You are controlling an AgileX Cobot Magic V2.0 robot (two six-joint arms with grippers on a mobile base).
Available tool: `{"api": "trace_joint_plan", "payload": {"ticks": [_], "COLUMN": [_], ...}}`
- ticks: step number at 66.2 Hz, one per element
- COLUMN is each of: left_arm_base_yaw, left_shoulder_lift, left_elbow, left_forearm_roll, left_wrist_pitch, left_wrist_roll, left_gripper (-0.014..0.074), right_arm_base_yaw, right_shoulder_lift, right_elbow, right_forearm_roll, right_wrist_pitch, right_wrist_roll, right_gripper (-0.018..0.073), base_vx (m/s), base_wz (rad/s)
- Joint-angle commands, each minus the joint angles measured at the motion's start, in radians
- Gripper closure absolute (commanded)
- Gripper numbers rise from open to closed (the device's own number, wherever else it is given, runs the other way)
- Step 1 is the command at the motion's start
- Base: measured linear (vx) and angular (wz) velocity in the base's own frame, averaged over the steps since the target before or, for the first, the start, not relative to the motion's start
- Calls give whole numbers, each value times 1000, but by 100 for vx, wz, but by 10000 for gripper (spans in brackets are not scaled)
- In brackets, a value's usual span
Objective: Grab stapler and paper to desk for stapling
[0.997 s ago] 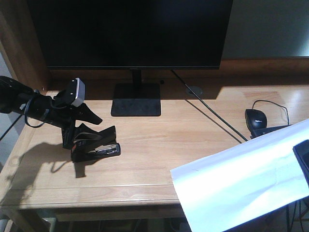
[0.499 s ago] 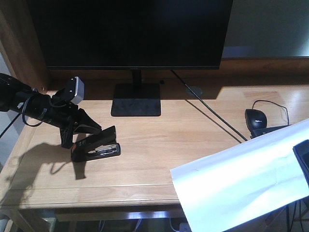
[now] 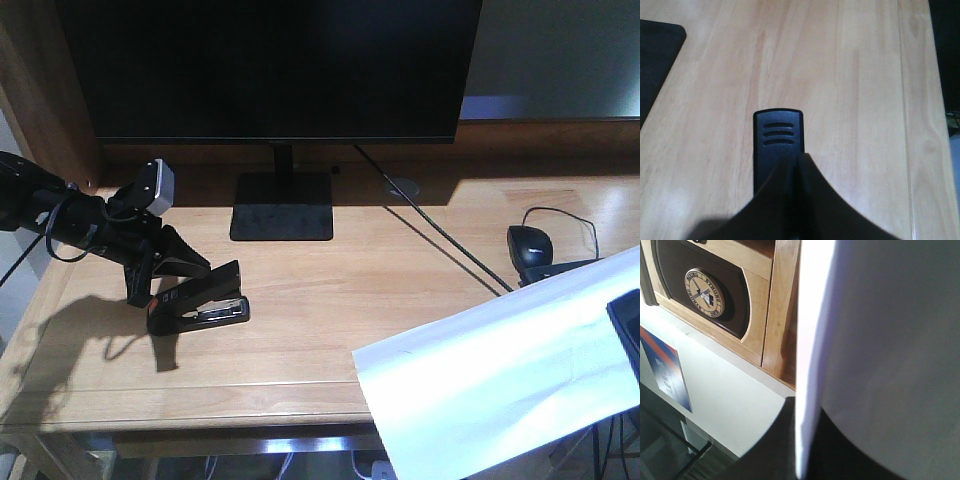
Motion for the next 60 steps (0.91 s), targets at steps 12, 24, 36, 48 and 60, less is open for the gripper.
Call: {"api": "trace_joint_plan", "payload": {"ticks": [12, 24, 36, 48, 60], "left_arm_base_yaw": [-4, -4, -4, -4, -4], "left_shoulder_lift": [-57, -57, -57, -57, -57], "left_elbow": [-25, -25, -25, -25, -25], "left_forearm_roll": [-56, -56, -56, -56, -56], "left_wrist_pitch": [34, 34, 34, 34, 34], "left_wrist_roll": [-10, -10, -10, -10, -10], "left_gripper": [603, 603, 603, 603, 603], "right_arm_base_yaw": [-1, -1, -1, -1, -1], "right_shoulder_lift": [1, 1, 1, 1, 1], "right_elbow": [4, 4, 4, 4, 3], "right_forearm_roll": [9, 9, 9, 9, 18], "right_wrist_pitch": [-67, -67, -67, -66, -67], "right_wrist_roll": [-7, -7, -7, -7, -7], "right_gripper": [564, 564, 564, 564, 564], "base_vx": [0, 0, 0, 0, 0], "base_wz": [0, 0, 0, 0, 0]}}
